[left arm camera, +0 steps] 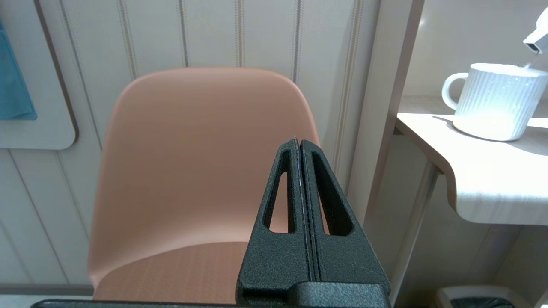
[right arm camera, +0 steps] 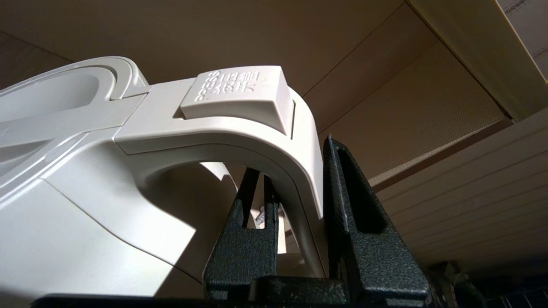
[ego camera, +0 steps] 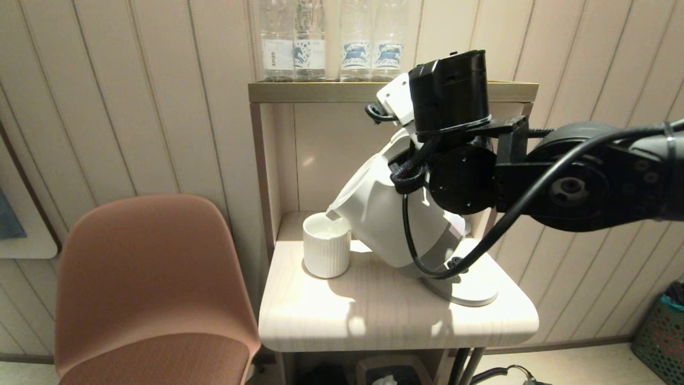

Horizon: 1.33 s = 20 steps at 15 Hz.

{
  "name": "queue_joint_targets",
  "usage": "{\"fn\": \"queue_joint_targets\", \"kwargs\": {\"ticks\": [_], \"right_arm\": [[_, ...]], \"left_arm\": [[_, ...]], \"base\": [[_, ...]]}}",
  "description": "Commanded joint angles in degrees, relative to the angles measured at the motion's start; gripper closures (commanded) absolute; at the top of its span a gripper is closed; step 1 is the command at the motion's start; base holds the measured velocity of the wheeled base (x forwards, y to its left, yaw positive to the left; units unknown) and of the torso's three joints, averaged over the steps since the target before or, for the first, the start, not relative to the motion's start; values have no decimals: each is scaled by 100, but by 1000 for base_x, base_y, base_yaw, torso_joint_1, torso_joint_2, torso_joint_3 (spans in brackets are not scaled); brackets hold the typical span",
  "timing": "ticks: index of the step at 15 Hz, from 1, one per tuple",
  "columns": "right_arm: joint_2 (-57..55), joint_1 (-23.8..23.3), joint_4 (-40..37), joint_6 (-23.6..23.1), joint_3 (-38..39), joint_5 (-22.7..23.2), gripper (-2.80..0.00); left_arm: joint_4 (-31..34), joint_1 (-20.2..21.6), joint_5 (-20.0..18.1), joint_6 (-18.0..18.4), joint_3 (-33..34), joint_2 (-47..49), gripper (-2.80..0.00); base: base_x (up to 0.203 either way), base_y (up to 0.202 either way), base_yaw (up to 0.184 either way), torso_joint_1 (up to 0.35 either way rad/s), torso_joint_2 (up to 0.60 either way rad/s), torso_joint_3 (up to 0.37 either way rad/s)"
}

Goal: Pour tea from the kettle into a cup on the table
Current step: Pour water into the cup

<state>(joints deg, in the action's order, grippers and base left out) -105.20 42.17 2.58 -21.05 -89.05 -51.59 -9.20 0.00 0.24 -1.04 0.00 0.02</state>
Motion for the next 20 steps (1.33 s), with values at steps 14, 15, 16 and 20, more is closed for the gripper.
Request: {"fn": "queue_joint_targets", "kwargs": {"ticks": [14,15,16,20], "right_arm": [[-74,10,227,57,17,9,0],[-93,11,430,57,78,9,0],[-96,11,581,62,186,9,0],[-56,11,1239,103,589,9,0]], "left_arm": [[-3,0,3,-2,0,-2,0],[-11,0,3,-2,0,-2,0],[-6,0,3,-2,0,-2,0],[-9,0,3,-2,0,-2,0]], "base": [[0,0,0,0,0,0],[0,0,0,0,0,0],[0,0,0,0,0,0],[0,0,0,0,0,0]]}}
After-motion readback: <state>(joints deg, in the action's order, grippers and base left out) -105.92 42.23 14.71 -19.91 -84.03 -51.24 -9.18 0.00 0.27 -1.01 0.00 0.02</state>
